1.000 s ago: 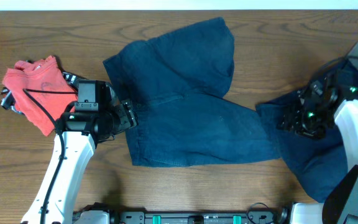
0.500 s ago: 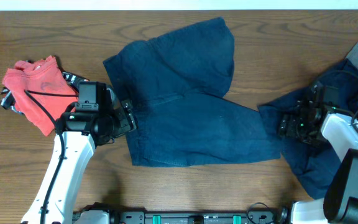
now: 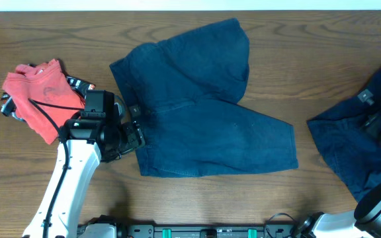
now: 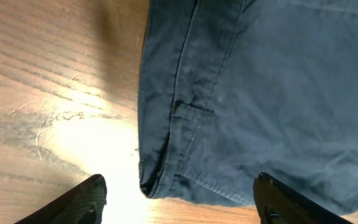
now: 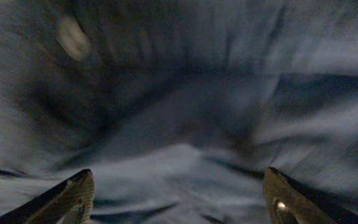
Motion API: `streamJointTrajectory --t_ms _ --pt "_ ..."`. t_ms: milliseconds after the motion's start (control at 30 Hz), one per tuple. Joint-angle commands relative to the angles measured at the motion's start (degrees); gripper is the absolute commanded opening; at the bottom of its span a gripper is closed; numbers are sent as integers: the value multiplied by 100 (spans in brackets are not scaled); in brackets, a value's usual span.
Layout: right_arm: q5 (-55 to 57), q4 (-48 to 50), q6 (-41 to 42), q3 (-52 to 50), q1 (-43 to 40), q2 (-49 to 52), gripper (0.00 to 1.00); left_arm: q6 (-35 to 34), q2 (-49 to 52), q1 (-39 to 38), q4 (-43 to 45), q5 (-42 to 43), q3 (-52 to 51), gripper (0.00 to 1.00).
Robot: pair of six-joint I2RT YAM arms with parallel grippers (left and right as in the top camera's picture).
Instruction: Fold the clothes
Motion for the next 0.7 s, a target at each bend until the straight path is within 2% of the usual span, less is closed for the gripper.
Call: streamJointTrajectory --t_ms 0,133,267,367,500,567,667 --pt "-1499 -304 -474 533 79 -11 84 -48 22 24 -109 114 -37 82" --pt "-3180 -667 -1049 708 385 -11 86 -205 35 -20 -107 284 -197 82" --pt "-3705 -1027 -1416 603 968 -9 89 -636 74 -107 4 284 -507 82" --pt "-3827 -1014 -1661 492 1572 -4 89 -719 94 -195 437 289 -800 82" --pt "-3777 -627 -1572 487 2387 105 88 -691 101 -302 1102 286 -909 82" --pt "-3694 -234 -1187 487 2758 245 87 -688 103 -354 1742 284 -909 81" --pt "-3630 350 -601 487 3176 562 84 -693 186 -407 2671 332 -905 72"
